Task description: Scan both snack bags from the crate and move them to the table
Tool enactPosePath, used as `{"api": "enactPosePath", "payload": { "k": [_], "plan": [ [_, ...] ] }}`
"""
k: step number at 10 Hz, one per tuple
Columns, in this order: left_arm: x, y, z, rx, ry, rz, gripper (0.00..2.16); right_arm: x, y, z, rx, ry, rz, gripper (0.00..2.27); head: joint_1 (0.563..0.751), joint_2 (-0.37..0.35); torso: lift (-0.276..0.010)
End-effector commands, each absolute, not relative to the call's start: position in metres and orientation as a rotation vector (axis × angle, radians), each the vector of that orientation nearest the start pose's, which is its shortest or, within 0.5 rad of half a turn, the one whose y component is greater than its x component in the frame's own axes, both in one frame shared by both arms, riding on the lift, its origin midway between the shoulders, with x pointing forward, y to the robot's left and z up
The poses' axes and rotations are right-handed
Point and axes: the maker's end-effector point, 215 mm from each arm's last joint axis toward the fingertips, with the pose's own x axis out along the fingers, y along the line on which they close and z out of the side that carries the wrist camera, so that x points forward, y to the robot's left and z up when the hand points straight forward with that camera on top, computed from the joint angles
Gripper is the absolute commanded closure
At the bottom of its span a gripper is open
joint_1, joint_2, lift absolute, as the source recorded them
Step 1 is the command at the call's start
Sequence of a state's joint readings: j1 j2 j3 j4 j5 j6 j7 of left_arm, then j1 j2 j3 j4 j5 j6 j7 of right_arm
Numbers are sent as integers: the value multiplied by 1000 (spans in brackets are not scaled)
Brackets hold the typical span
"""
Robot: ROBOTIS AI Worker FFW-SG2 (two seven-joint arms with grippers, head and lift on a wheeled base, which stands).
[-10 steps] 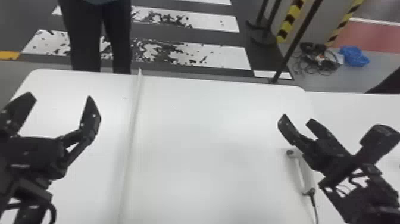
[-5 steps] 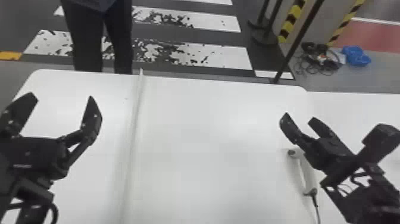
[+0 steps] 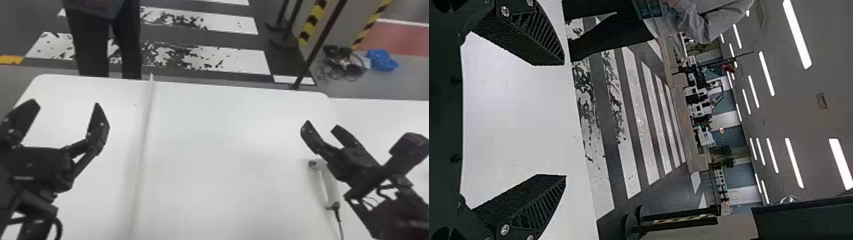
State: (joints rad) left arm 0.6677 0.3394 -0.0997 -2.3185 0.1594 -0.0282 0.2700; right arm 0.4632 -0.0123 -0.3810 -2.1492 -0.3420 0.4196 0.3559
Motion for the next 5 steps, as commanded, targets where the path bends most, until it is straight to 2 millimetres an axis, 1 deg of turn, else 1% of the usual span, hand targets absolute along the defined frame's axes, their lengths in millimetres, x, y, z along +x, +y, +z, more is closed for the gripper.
{"api": "enactPosePath", "payload": {
  "k": [1,4,5],
  "plan": [
    [400,224,-257,19,-80,-30,66,434,-329,-353,237,205,88,120,695,-142,-87],
    [401,228,-260,14,-74,-31,66,437,-332,-343,228,174,85,120,695,-143,-87],
    [400,228,-257,11,-84,-34,66,438,-331,-343,229,173,86,120,695,-142,-87]
  ]
}}
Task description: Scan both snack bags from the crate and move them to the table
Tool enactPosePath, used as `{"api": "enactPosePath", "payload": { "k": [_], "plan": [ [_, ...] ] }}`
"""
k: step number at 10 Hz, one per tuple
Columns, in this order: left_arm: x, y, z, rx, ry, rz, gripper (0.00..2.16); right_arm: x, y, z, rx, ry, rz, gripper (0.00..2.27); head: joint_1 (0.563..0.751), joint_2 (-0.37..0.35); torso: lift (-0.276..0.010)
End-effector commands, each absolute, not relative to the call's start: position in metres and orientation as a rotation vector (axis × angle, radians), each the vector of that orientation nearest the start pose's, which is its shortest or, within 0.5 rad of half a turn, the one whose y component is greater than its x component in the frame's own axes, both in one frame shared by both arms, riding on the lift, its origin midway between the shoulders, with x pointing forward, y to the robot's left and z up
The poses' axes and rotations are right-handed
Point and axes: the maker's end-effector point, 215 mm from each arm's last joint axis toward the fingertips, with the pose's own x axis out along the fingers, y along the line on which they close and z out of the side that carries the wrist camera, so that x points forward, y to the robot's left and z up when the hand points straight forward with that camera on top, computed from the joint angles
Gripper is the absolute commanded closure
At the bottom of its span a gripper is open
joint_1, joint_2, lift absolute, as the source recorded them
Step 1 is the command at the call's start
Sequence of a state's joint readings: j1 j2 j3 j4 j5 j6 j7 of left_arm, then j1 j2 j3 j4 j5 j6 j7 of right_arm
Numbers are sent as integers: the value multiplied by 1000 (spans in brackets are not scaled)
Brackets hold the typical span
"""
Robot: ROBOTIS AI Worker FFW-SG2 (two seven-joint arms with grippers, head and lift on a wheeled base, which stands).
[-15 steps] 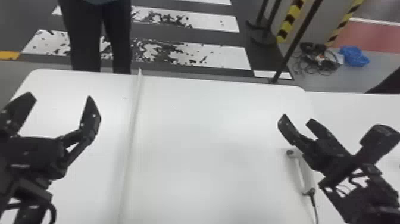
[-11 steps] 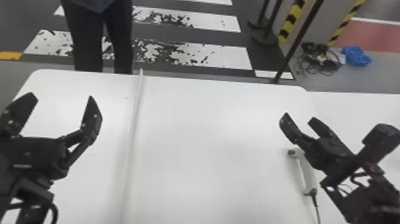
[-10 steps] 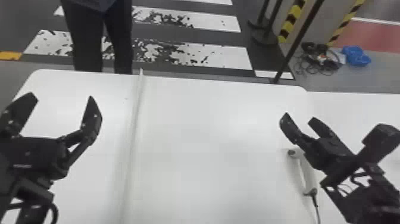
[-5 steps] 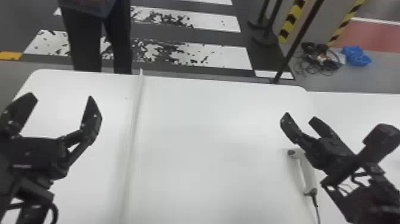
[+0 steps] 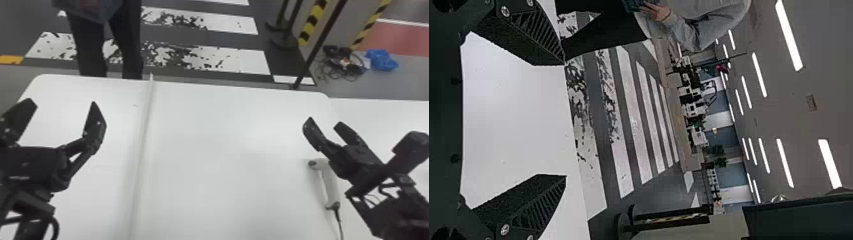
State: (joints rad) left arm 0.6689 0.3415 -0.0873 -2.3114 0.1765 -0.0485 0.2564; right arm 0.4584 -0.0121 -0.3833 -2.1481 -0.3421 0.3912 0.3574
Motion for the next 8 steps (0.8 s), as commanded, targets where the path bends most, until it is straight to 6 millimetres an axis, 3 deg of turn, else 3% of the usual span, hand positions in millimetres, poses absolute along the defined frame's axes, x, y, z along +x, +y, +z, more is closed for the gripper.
{"api": "enactPosePath", "payload": {
  "k": [1,8],
  "plan": [
    [400,228,-256,10,-87,-34,66,439,-331,-343,230,173,88,120,695,-142,-87],
    [400,227,-259,3,-89,-35,70,440,-333,-347,229,176,82,124,695,-141,-87]
  ]
}}
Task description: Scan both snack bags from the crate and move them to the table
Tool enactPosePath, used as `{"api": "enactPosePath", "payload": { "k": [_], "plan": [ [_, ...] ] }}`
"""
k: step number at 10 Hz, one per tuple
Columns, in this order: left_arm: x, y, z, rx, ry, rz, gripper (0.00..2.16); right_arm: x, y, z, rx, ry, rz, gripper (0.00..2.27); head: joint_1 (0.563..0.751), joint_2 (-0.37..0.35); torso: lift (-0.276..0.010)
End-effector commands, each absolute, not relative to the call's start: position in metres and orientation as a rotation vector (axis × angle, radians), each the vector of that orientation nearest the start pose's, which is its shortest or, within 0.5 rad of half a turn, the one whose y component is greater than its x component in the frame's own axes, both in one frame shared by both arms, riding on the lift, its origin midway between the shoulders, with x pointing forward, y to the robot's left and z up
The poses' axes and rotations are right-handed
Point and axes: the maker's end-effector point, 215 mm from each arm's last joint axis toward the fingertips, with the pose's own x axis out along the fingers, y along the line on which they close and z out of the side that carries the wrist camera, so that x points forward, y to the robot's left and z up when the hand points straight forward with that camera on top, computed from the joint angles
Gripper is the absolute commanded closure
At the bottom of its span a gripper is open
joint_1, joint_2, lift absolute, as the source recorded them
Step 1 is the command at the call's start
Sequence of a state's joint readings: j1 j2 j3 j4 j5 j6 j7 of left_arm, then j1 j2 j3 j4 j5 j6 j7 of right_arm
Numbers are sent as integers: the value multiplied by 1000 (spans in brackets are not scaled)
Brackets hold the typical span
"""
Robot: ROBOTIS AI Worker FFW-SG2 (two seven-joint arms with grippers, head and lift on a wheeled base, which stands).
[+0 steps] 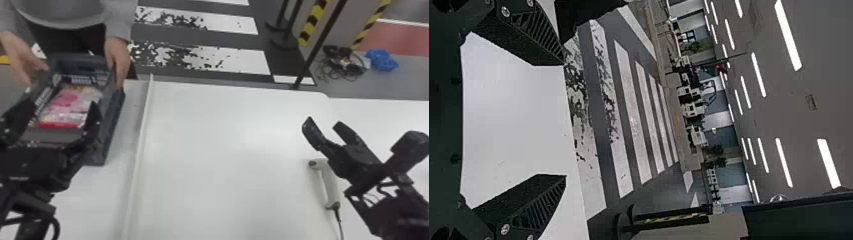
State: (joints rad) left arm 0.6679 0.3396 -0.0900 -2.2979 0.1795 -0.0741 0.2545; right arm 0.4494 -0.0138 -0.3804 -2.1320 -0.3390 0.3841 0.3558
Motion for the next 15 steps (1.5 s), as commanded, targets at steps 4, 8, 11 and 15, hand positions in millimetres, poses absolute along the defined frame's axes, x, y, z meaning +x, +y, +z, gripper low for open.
{"api": "enactPosePath", "payload": {
  "k": [4,8,11,15],
  "plan": [
    [406,231,-261,1,-92,-23,70,441,-335,-350,228,176,78,124,695,-142,-87],
    [452,239,-271,15,-20,-25,70,443,-336,-354,212,182,75,124,695,-134,-87],
    [499,257,-297,8,45,-1,73,443,-336,-360,196,197,81,124,695,-110,-87],
    [541,256,-326,-42,207,-1,87,450,-343,-376,189,222,73,124,695,-91,-87]
  ]
}}
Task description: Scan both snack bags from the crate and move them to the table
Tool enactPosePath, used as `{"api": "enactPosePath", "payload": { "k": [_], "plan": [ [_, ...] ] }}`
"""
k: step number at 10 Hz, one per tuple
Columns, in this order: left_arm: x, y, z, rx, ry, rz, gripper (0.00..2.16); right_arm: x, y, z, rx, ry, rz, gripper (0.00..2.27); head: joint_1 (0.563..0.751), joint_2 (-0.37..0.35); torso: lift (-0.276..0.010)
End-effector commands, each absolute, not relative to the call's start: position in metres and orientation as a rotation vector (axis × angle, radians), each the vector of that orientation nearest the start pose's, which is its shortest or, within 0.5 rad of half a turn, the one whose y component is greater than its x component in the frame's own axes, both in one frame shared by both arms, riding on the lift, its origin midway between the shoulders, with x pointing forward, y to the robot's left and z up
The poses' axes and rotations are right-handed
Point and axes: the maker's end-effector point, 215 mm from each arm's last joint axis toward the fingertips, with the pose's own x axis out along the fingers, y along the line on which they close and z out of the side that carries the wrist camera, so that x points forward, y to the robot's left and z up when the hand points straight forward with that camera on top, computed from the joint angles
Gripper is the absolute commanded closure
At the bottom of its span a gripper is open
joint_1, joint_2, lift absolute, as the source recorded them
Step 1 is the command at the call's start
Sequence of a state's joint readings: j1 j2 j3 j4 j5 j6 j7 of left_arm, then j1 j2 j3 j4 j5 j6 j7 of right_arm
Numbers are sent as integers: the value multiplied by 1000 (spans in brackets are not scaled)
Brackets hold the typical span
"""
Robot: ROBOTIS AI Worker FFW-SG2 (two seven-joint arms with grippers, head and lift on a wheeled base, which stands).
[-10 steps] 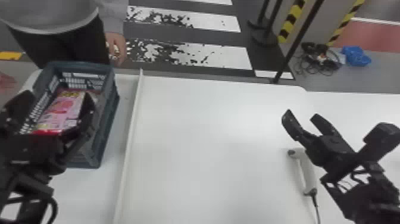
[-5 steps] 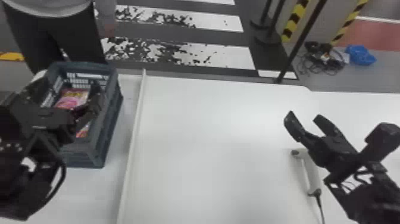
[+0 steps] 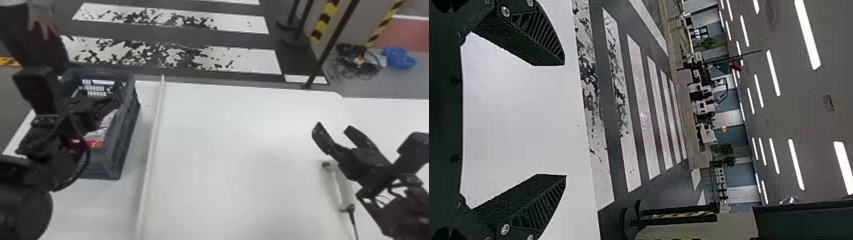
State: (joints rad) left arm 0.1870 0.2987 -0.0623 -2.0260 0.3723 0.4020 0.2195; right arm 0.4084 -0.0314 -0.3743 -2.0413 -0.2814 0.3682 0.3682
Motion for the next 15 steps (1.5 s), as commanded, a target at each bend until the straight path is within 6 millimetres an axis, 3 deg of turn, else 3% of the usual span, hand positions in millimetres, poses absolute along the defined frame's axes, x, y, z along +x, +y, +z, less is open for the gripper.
{"api": "enactPosePath", "payload": {
  "k": [1,6,10,15],
  "plan": [
    [545,263,-335,-36,249,3,90,452,-344,-378,188,226,74,124,695,-94,-87],
    [540,298,-357,-28,356,8,83,467,-338,-384,177,236,86,124,695,-59,-87],
    [533,326,-379,-37,470,3,83,467,-336,-386,179,239,90,124,695,-28,-87],
    [533,329,-417,-55,614,-11,80,463,-336,-386,173,243,100,124,695,-9,-87]
  ]
}}
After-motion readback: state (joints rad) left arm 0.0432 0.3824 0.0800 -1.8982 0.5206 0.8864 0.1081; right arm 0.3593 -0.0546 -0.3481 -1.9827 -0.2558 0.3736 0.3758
